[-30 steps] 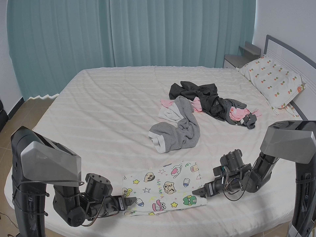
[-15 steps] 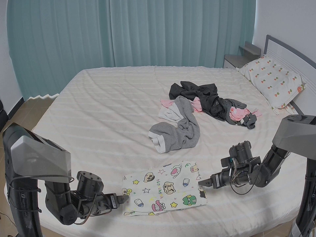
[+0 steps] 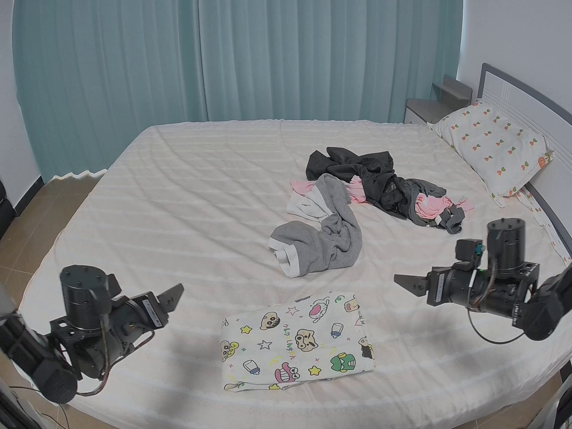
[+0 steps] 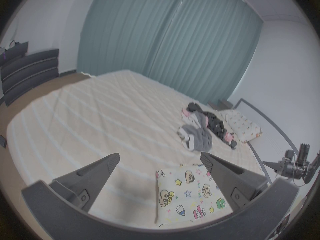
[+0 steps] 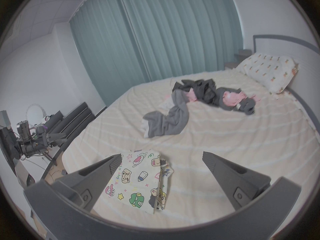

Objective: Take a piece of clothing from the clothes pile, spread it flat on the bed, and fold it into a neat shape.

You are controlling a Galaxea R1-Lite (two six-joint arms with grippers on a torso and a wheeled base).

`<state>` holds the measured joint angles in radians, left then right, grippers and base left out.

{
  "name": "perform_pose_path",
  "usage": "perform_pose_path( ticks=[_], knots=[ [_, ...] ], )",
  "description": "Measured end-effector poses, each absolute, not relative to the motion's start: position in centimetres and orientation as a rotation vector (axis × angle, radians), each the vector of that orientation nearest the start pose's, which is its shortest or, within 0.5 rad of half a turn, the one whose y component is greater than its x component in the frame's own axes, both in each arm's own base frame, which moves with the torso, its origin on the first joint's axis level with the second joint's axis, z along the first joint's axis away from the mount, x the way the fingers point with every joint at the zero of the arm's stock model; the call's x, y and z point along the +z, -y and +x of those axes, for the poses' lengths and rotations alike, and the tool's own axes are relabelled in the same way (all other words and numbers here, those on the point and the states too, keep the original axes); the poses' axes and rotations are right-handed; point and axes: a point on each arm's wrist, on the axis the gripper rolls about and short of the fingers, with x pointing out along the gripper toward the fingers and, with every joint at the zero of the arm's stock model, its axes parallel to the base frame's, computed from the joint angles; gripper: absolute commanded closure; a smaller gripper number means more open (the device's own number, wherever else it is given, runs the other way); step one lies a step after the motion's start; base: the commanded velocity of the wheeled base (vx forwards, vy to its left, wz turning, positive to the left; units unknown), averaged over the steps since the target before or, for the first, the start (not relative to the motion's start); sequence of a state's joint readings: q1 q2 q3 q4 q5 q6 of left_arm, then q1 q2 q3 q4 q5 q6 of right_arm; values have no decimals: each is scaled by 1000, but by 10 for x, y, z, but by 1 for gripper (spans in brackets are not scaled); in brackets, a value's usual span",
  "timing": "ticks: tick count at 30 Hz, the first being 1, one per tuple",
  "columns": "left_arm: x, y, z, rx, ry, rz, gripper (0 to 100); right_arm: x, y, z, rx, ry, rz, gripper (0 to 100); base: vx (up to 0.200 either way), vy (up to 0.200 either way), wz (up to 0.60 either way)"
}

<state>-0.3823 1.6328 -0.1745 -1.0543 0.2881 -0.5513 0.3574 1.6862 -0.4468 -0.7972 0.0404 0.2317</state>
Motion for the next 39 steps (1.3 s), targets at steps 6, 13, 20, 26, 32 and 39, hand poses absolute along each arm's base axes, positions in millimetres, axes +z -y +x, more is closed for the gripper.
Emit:
perform_pose_path(
  ticks=[6,13,20,26,32,39],
  knots=[
    [125,54,155,75,-330,-357,0,141,-72,197,221,-442,139,0,0,0,0],
    [144,30,104,145,-343,-269,0,161,-53,154,112,-399,129,0,0,0,0],
    [159,5,48,213,-335,-150,0,169,-29,109,-40,-366,117,0,0,0,0],
    [165,-8,12,282,-249,-128,0,167,-5,67,-209,-310,112,0,0,0,0],
    [162,-13,-10,341,-210,-122,0,161,7,29,-347,-244,105,0,0,0,0],
    [155,-15,-29,386,-144,-76,0,153,3,-10,-256,-118,78,0,0,0,0]
  ],
)
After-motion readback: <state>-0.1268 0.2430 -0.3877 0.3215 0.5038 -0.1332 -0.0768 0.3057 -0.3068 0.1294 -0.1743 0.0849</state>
